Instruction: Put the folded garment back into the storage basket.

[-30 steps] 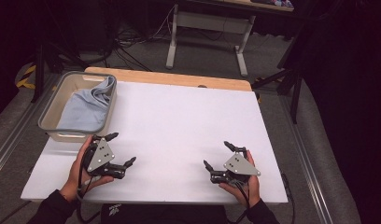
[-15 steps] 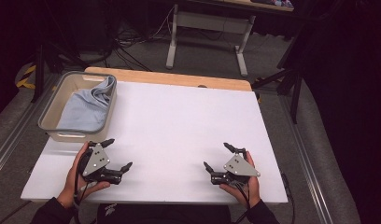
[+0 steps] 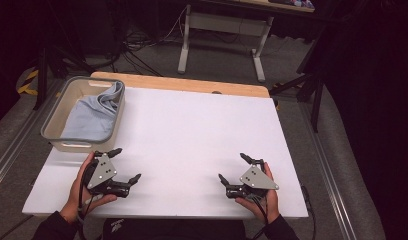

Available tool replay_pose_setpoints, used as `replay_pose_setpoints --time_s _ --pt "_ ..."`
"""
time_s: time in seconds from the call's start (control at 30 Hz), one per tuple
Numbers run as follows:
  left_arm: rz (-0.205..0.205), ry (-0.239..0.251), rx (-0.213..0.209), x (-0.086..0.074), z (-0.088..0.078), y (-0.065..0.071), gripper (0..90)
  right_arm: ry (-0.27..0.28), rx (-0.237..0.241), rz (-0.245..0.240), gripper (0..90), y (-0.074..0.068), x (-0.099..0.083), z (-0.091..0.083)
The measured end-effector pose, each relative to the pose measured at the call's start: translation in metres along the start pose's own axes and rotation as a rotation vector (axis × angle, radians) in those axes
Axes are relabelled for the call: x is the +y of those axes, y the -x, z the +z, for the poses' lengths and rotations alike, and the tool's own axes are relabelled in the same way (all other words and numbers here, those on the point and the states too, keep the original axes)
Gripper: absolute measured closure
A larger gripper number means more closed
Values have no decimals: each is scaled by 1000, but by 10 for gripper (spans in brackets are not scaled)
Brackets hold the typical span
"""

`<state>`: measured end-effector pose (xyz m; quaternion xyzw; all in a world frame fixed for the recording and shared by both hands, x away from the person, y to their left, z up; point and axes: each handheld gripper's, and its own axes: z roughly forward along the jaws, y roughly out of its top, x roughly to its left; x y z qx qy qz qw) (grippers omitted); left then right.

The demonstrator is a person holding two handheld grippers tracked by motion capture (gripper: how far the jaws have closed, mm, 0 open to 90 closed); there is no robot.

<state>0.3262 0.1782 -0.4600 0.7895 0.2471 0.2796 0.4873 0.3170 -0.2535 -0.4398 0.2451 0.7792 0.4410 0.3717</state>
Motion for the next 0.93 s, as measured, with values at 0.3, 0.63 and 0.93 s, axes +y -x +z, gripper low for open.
replay_pose_setpoints --time_s 0.3,0.63,0.93 --pt "10 0 -8 1 1 2 41 -6 4 5 77 0 -1 2" --pt "15 -14 -20 2 5 4 40 -12 6 4 77 1 -2 2" --pt "20 -24 -21 2 7 4 38 -16 2 15 72 3 -3 2"
